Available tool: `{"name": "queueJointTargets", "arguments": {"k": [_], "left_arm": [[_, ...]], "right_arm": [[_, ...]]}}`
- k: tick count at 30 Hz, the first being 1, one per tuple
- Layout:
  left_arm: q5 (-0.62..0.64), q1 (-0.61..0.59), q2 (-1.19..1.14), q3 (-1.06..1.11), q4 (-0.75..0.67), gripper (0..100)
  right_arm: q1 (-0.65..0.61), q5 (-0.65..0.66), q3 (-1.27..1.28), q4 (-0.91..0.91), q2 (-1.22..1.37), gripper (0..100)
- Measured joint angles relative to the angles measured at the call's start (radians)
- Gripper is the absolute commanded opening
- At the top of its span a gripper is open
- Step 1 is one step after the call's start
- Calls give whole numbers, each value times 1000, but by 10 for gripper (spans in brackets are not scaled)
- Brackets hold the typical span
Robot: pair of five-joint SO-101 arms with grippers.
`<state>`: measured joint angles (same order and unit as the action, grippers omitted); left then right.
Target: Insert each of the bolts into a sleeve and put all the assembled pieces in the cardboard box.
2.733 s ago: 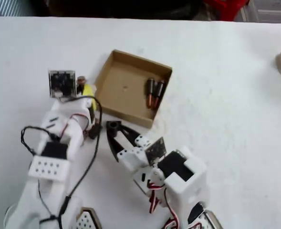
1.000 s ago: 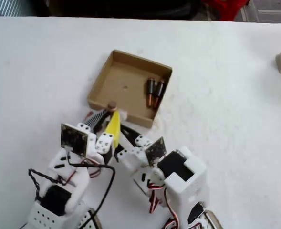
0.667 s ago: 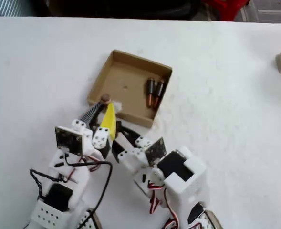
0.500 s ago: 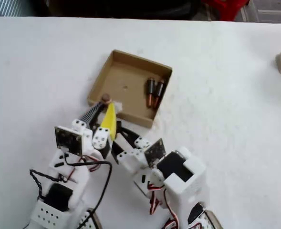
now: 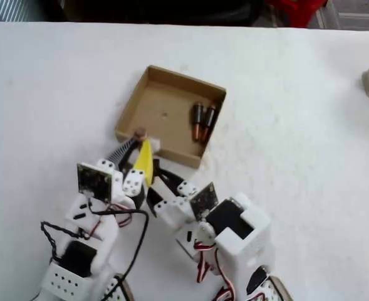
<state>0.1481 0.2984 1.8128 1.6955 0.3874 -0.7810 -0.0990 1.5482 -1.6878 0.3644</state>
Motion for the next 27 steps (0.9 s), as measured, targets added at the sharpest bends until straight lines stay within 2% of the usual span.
{"name": "queueJointTargets", "arguments": {"k": [4, 9, 27], "left_arm": [[3, 17, 2, -3, 51, 22], [77, 31, 5, -28, 129, 22], [95, 35, 2, -25, 120, 22]], "right_arm": [[0, 0, 2, 2, 0, 16], [-2, 0, 3, 2, 2, 16], [-5, 0, 2, 0, 0, 16]]}}
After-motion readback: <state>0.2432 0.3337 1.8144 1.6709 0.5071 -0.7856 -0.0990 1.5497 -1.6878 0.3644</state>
